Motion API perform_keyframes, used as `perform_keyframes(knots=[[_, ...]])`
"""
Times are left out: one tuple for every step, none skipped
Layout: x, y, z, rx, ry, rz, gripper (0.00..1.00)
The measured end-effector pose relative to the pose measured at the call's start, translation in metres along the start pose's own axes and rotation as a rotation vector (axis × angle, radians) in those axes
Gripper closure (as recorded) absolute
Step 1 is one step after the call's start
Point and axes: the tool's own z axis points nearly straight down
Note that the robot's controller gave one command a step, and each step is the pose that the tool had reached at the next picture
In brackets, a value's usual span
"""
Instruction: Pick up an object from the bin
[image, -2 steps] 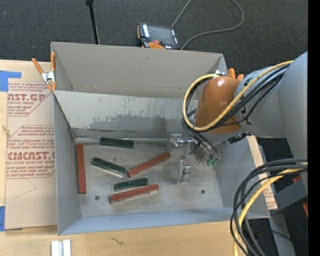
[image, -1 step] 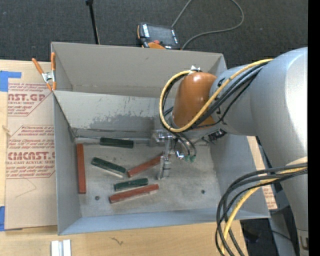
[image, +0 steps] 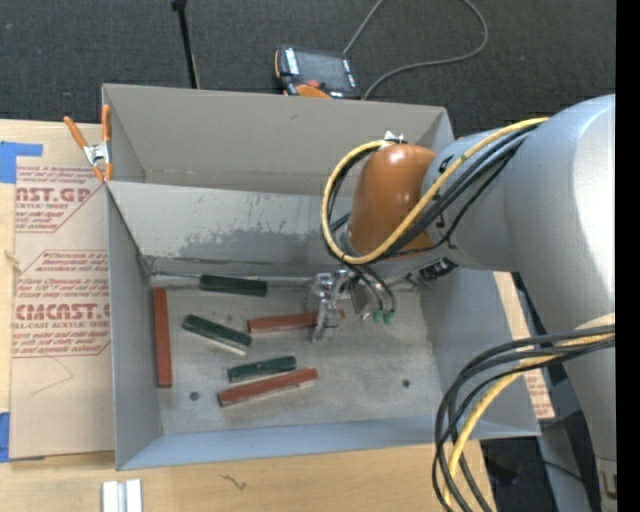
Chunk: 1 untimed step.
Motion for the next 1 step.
perform_keyframes(knots=[[0.0296,0.0693,-0.14,-0.003,-0.007,-0.022,1.0]])
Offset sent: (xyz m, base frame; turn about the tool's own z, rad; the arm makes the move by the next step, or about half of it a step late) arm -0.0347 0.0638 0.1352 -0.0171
